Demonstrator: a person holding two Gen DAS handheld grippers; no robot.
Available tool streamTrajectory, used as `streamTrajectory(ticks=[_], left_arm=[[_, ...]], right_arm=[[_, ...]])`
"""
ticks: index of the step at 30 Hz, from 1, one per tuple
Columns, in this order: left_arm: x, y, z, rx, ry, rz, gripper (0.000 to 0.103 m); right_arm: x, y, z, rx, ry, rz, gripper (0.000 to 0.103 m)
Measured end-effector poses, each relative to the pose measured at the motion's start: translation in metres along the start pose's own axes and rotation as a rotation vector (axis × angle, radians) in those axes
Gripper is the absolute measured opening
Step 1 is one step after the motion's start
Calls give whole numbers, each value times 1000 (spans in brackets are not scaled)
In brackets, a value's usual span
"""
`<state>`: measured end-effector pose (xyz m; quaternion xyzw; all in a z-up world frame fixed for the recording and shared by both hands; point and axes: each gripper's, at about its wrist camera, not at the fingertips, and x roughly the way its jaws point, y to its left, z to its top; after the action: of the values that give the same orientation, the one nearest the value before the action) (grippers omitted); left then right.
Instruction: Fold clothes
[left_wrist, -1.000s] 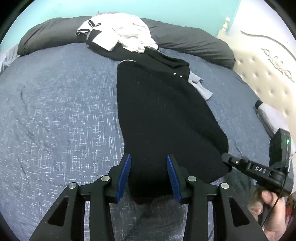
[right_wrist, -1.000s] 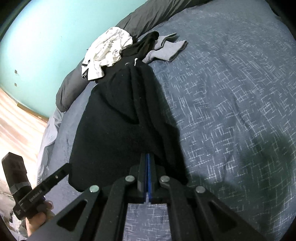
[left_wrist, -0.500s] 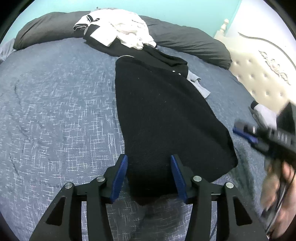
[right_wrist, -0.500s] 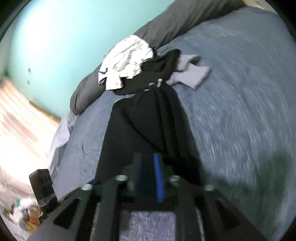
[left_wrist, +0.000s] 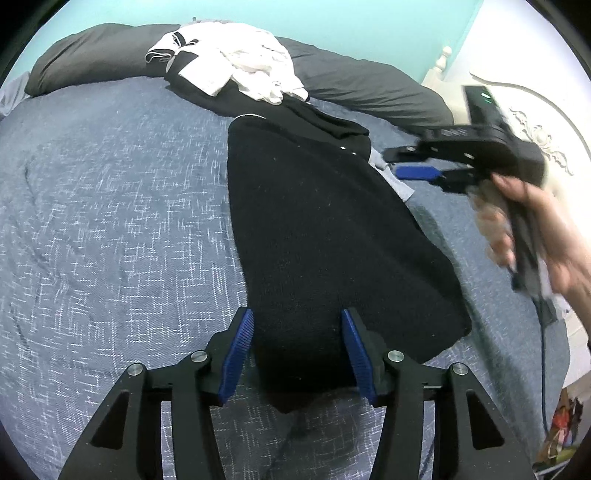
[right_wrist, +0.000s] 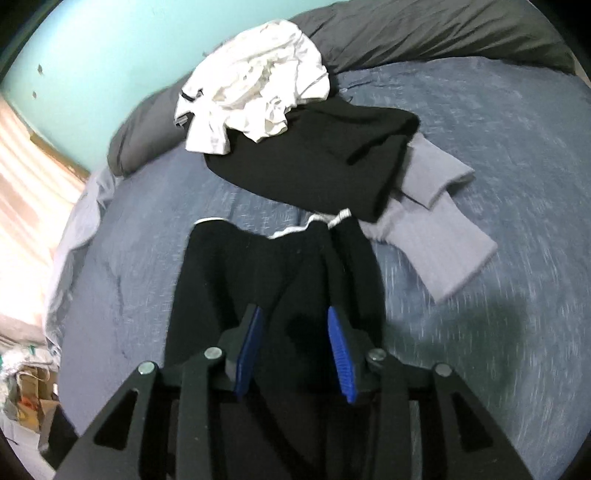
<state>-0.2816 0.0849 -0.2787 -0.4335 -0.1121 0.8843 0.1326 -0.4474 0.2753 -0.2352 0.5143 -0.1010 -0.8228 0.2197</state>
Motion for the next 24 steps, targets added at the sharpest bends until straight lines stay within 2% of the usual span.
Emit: streamTrajectory(ticks=[6,9,10,11,12,14,18,24], left_arm=[[0,-1,-2,1,-13,-1,55],[0,1,-2,0,-16,-10,55],[0,2,-2,0,-15,-11,55],[0,1,-2,1,-16,-11,55],[0,1,-2,1,-15,-11,55],[-1,1,-2,1,-15,-11,55],[-1,0,-2,2,-16,-13,55],[0,-4,-1,18,-15,-10,55]], right_arm=[[30,7,13,-18,93,-9,38],[39,10,10,-47,110,-50,36],[40,9,10,-42,110,-52,32],[40,7,10,-36,102,-44,17],[39,7,11,-37,95,-40,10],[36,8,11,-52,80,-47,8],[19,2,21,-54,-7,-95,6],[32,-4,27,-74,3,-140,6]])
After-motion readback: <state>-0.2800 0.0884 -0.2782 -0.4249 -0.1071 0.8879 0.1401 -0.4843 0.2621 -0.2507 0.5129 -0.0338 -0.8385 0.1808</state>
